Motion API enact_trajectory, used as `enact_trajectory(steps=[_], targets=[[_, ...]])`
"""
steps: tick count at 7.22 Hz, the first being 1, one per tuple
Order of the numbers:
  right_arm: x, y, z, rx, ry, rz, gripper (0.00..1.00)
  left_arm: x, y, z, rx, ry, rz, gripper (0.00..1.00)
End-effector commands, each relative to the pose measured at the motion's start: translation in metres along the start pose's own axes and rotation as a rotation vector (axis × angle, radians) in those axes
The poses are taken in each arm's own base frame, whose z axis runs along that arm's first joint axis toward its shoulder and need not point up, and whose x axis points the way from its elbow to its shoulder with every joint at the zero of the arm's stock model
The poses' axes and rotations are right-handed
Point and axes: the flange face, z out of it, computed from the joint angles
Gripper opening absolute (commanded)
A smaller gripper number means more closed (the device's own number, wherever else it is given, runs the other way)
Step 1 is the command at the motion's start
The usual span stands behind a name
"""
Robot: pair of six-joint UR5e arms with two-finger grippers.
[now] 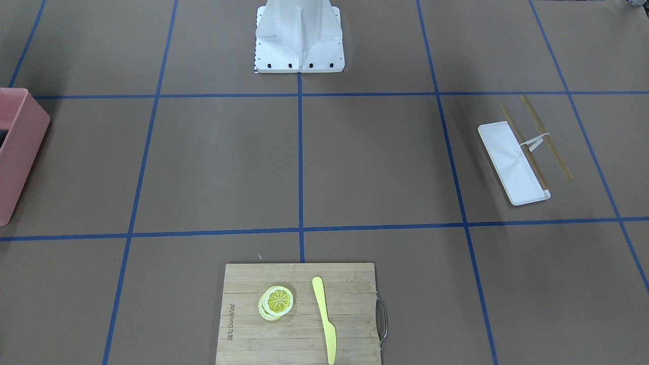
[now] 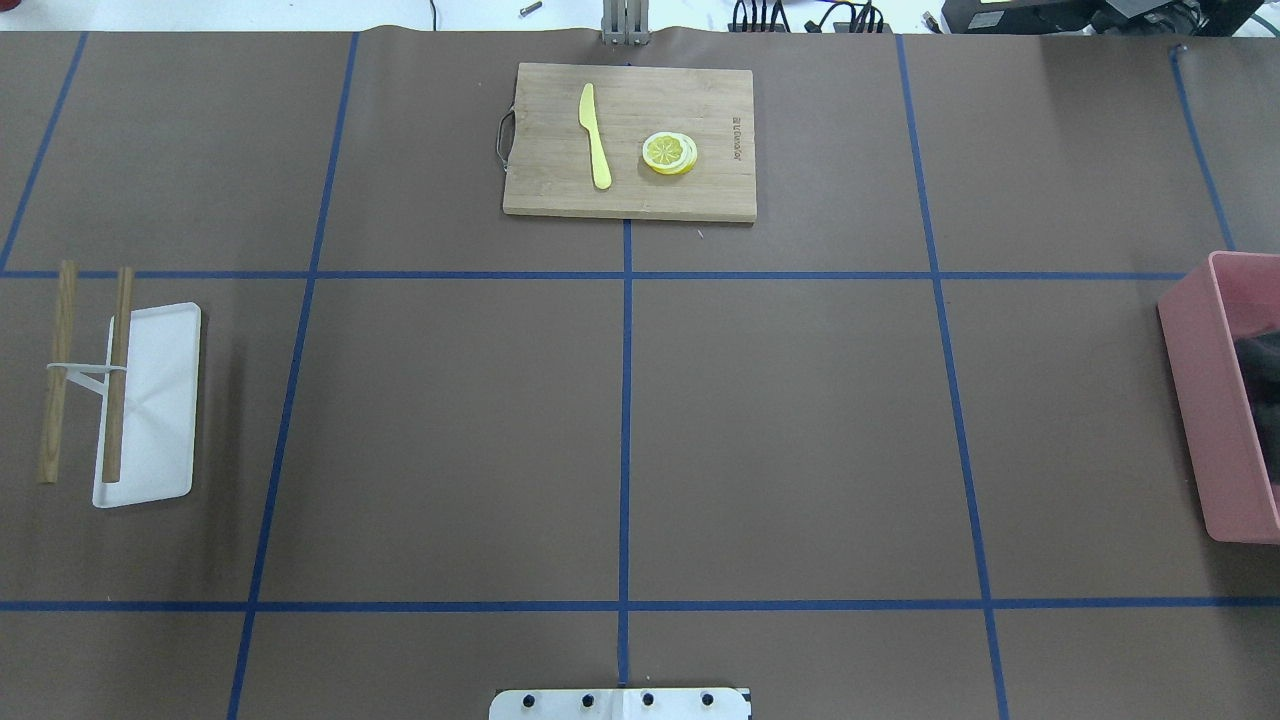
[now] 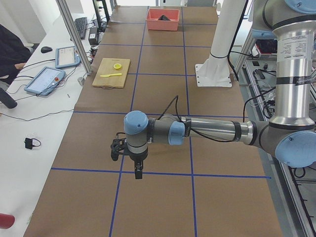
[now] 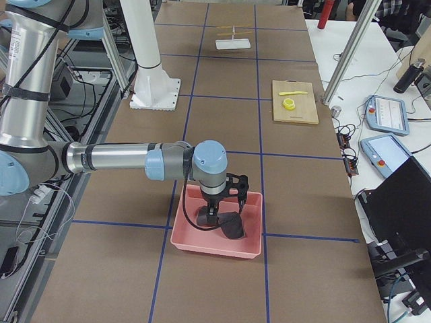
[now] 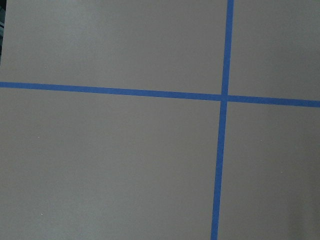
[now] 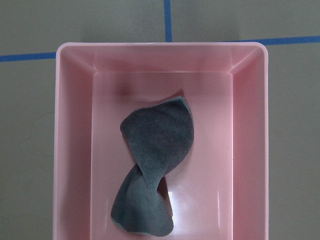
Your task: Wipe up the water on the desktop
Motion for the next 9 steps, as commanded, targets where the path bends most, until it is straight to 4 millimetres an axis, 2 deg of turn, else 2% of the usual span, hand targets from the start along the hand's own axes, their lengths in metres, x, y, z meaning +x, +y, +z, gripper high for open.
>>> enact_trajectory(steps=[1, 9], targets=[[0.0028, 0.0005, 0.0027, -0.006, 0.000, 0.006, 1.00, 0.0025, 0.0009, -0.0002, -0.004, 0.029, 0.003, 0.99], [0.0039, -0.0007, 0.0040, -0.007, 0.000, 0.007, 1.00, -0.0009, 0.0000, 0.0061, -0.016, 0.026, -0.003, 0.99]])
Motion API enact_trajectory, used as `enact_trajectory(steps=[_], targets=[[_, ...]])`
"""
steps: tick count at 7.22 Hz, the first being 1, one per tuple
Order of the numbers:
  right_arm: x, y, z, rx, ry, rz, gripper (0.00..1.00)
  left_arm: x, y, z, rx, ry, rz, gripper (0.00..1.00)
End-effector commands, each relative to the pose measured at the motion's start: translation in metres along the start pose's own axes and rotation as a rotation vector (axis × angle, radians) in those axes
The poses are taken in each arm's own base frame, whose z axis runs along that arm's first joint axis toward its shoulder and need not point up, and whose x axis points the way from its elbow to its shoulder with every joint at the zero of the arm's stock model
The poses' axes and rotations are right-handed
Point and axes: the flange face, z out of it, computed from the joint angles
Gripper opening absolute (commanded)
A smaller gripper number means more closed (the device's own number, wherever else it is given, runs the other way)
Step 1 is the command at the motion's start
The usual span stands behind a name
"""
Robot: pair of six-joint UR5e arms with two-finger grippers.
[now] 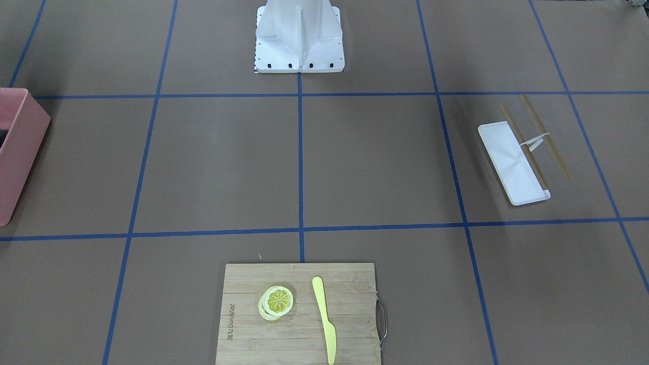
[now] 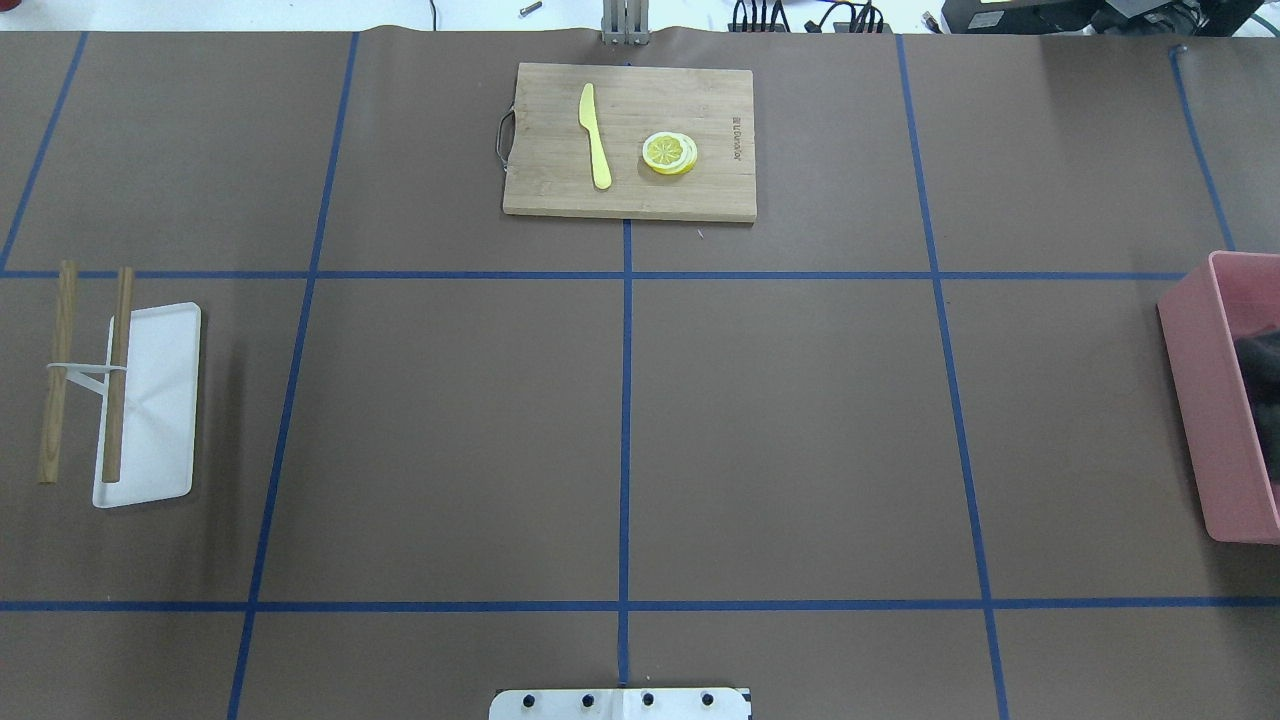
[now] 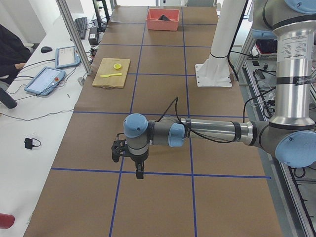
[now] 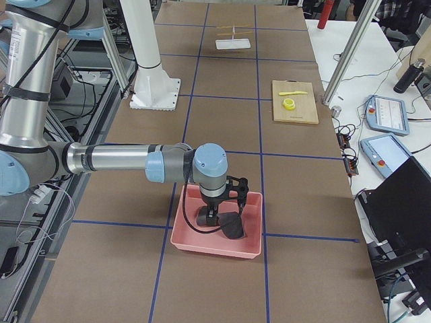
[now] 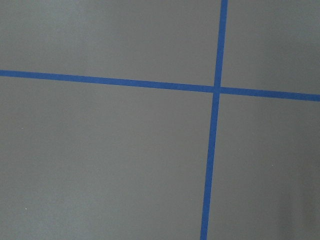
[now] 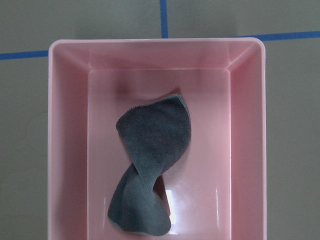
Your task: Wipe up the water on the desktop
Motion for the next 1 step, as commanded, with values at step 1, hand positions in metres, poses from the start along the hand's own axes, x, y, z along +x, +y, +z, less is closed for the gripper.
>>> enact_trajectory(steps=[1], targets=[[0.0001, -0.0002, 0.0001, 0.000, 0.000, 0.000, 1.00, -0.0006, 0.0002, 0.0011, -0.002, 0.000, -0.001, 0.99]])
